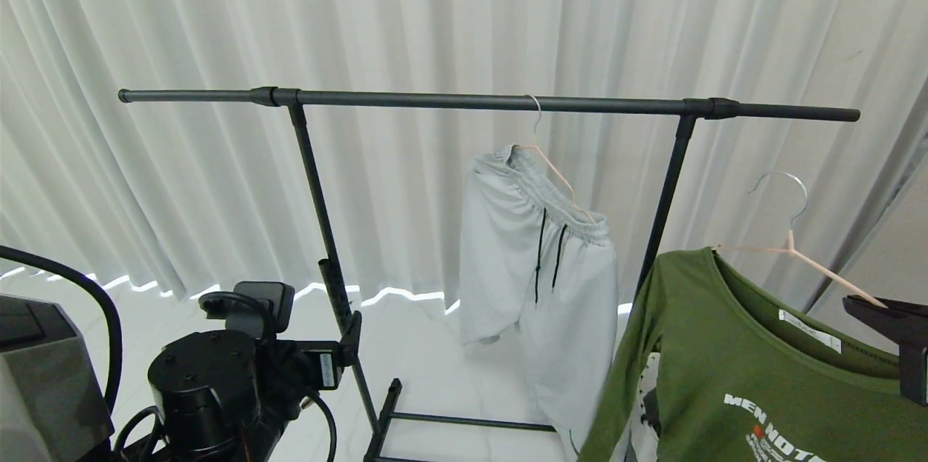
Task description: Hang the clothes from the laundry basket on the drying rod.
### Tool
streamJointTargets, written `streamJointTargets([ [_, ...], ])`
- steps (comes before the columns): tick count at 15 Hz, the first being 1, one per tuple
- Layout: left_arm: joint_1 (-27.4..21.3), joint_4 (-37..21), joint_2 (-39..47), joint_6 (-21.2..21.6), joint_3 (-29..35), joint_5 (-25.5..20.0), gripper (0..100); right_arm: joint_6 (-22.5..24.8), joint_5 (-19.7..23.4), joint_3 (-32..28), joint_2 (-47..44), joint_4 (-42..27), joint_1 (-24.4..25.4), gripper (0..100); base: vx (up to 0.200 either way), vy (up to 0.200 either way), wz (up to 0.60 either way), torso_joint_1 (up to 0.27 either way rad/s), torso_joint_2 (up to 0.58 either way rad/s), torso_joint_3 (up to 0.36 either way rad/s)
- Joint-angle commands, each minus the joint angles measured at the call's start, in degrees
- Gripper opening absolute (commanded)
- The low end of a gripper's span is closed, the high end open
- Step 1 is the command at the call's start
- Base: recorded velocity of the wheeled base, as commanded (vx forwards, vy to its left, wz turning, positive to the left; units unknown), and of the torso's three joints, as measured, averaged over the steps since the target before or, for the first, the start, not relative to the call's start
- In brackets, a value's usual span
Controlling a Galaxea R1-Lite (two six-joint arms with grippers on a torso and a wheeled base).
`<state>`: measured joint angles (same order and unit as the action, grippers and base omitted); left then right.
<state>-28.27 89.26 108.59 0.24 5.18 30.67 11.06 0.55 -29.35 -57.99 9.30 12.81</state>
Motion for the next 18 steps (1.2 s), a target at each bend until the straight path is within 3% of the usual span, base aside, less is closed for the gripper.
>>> streamJointTargets([
  [1, 0.0, 0.0, 0.0, 0.0, 0.0, 0.0, 100, 0.1, -0.7, 0.0, 1.1, -0.3, -1.7, 0, 0.000, 0.000, 0.00, 0.000, 0.00, 0.000],
  [6, -1.2, 0.0, 0.0, 0.0, -1.7, 0.3, 100, -0.1, 4.0, -0.8, 0.2, 0.3, -1.7, 0, 0.000, 0.000, 0.00, 0.000, 0.00, 0.000],
  [9, -1.3, 0.0, 0.1, 0.1, -1.0, 0.3, 100, -0.1, 3.8, -1.0, 0.2, 0.3, -1.7, 0, 0.000, 0.000, 0.00, 0.000, 0.00, 0.000],
  [18, -1.3, 0.0, 0.0, 0.2, -1.1, 0.3, 100, 0.0, 4.0, -0.8, 0.2, 0.3, -1.7, 0, 0.200, 0.000, 0.00, 0.003, 0.00, 0.000],
])
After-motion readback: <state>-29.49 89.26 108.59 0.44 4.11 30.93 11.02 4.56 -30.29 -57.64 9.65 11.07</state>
